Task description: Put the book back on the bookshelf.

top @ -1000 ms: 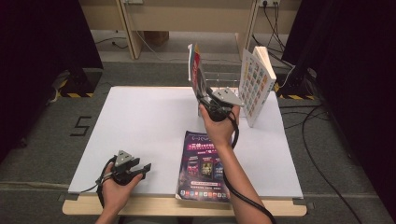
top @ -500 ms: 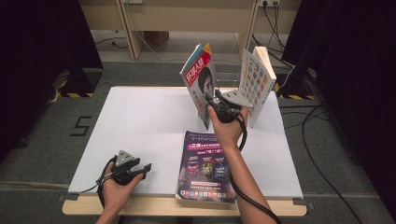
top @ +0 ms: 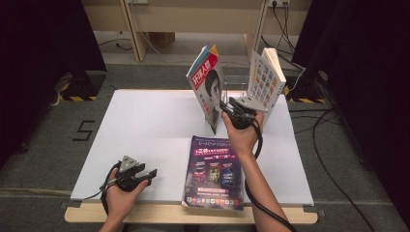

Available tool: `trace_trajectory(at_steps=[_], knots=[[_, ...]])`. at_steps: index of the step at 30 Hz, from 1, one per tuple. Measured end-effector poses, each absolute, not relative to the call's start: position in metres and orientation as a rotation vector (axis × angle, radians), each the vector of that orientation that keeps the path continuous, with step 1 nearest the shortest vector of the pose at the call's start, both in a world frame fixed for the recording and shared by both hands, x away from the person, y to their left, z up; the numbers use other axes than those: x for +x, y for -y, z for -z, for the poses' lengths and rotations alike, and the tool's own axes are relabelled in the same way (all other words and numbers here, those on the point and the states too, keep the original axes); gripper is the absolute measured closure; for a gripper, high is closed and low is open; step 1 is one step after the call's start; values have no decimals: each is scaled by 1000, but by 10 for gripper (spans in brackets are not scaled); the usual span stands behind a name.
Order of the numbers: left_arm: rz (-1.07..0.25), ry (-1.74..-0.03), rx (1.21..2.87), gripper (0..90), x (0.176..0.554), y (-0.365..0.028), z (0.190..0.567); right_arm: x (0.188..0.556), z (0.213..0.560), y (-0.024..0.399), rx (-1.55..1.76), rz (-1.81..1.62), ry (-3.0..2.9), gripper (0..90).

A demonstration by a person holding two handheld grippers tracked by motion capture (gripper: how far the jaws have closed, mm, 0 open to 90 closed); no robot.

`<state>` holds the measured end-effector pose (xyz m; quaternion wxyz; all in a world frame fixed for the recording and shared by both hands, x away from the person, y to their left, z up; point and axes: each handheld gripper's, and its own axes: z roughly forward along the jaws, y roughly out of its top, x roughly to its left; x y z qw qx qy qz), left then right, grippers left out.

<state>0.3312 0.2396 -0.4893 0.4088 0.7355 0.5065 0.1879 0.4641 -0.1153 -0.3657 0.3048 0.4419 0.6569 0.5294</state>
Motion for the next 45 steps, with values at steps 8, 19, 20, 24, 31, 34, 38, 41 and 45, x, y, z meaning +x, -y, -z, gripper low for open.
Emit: trace_trajectory(at_steps=[8, 19, 20, 24, 31, 34, 38, 41, 45], knots=[[-447, -1266, 1833, 421, 332, -235, 487, 460, 373, 131, 1221, -1340, -1805, 590], [-417, -1225, 1820, 420, 337, -224, 476, 447, 383, 145, 1288, -1249, -1924, 596], [-409, -1217, 1823, 421, 337, -223, 475, 445, 386, 147, 1297, -1237, -1942, 600], [-391, -1196, 1831, 433, 342, -216, 471, 439, 396, 155, 1358, -1196, -1983, 625], [-332, -1137, 1860, 460, 356, -190, 466, 427, 416, 166, 1437, -1126, -2041, 638], [-282, -1118, 1867, 490, 361, -179, 467, 423, 425, 170, 1491, -1082, -2093, 637], [-179, -1104, 1871, 537, 368, -164, 470, 419, 437, 175, 1578, -1041, -2164, 628], [-174, -1100, 1895, 554, 373, -156, 472, 417, 445, 178, 1620, -1000, -2210, 626], [-166, -1128, 1905, 574, 377, -151, 475, 415, 453, 179, 1654, -992, -2237, 619]])
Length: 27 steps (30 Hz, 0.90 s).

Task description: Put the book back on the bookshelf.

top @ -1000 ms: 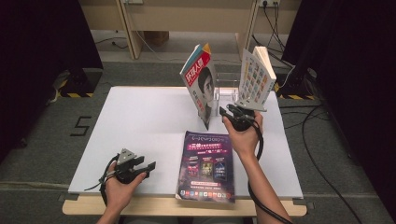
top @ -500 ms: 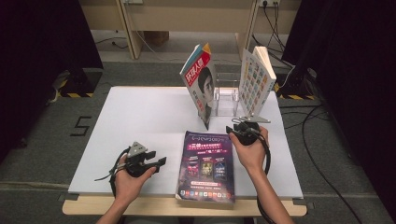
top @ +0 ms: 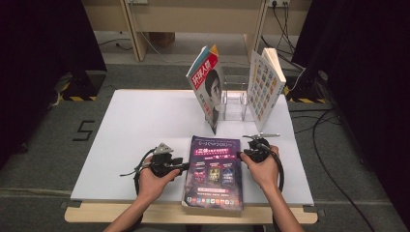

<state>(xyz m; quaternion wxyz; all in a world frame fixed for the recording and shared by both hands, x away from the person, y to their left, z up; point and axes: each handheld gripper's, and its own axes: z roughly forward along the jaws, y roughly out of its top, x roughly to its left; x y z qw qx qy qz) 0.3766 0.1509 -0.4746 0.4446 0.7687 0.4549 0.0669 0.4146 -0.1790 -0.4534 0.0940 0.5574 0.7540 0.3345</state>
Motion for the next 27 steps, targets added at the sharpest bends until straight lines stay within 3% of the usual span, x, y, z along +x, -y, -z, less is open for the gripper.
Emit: trace_trajectory(at_steps=[14, 27], knots=[[-125, -1158, 1928, 679, 380, -136, 481, 414, 466, 180, 1681, -989, -2273, 603], [-85, -1218, 1909, 718, 382, -132, 484, 418, 468, 177, 1693, -991, -2289, 589]])
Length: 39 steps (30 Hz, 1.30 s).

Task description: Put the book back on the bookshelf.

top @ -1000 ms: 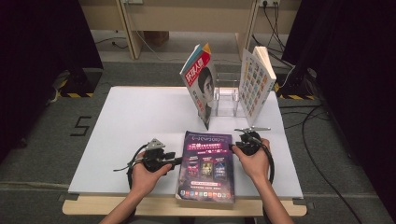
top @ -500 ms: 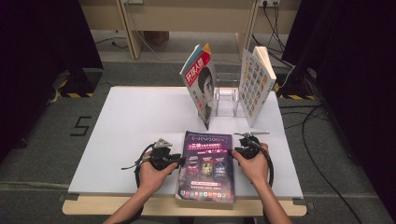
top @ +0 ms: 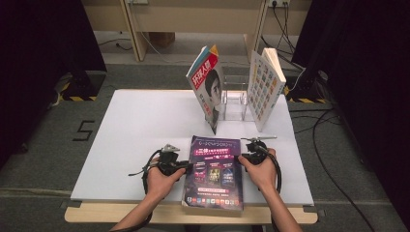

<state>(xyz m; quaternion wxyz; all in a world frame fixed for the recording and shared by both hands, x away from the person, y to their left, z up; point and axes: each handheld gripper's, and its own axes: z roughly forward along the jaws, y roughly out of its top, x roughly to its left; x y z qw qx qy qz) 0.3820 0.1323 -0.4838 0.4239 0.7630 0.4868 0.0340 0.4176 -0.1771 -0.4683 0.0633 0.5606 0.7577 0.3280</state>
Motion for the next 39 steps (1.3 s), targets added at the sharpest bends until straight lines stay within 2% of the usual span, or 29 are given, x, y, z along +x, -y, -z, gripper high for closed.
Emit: trace_trajectory(at_steps=[6, 18, 39], knots=[[-96, -1183, 1939, 711, 379, -118, 484, 423, 468, 186, 1733, -976, -2267, 558], [-127, -1190, 1993, 717, 381, -112, 479, 444, 474, 194, 1804, -1060, -2256, 522], [-139, -1199, 2037, 721, 383, -108, 475, 443, 481, 200, 1896, -1180, -2154, 570]])
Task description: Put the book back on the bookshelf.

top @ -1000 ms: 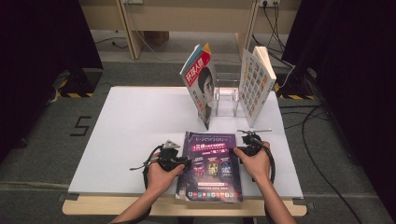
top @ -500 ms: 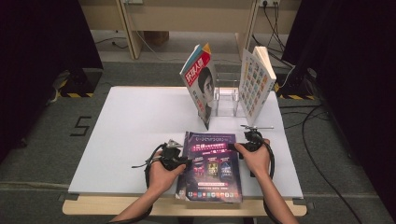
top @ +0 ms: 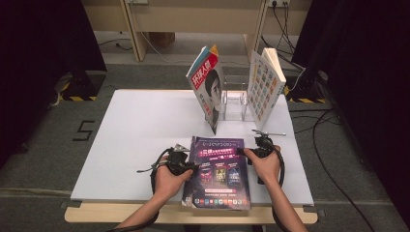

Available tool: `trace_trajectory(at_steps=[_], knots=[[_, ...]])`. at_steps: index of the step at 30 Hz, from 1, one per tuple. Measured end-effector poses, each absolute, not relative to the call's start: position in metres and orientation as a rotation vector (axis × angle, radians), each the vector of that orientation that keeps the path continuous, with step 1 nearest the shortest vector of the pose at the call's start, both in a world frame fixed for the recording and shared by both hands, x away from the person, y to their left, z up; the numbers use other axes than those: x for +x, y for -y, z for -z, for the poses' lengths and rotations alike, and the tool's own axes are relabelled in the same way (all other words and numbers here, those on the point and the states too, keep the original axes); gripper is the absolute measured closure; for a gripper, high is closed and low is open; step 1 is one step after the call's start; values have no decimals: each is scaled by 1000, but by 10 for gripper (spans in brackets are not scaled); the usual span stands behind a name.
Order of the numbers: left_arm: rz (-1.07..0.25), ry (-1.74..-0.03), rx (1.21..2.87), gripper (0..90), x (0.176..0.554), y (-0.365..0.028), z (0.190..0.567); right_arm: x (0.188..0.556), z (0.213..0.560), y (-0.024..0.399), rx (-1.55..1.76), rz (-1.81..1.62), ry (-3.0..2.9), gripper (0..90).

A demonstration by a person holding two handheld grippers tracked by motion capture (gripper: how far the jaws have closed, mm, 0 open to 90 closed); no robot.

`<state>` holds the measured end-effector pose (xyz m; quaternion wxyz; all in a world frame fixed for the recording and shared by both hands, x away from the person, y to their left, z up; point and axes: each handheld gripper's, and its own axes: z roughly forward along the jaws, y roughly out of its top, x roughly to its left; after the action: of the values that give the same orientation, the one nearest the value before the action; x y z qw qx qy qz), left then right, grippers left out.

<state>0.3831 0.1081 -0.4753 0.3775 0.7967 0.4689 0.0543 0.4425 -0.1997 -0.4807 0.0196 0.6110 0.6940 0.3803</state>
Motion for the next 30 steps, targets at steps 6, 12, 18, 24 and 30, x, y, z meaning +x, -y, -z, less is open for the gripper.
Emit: trace_trajectory(at_steps=[6, 12, 18, 24, 30], knots=[[-169, -1181, 2062, 728, 383, -105, 474, 443, 484, 208, 1944, -1248, -2135, 623], [-180, -1189, 2056, 744, 383, -105, 474, 445, 482, 207, 1956, -1224, -2148, 620], [-168, -1199, 2048, 743, 384, -106, 474, 456, 477, 204, 1982, -1171, -2188, 589], [-156, -1214, 2036, 722, 388, -107, 475, 466, 477, 203, 1984, -1170, -2180, 564], [-145, -1242, 2011, 673, 399, -106, 475, 470, 477, 204, 1994, -1172, -2195, 559]])
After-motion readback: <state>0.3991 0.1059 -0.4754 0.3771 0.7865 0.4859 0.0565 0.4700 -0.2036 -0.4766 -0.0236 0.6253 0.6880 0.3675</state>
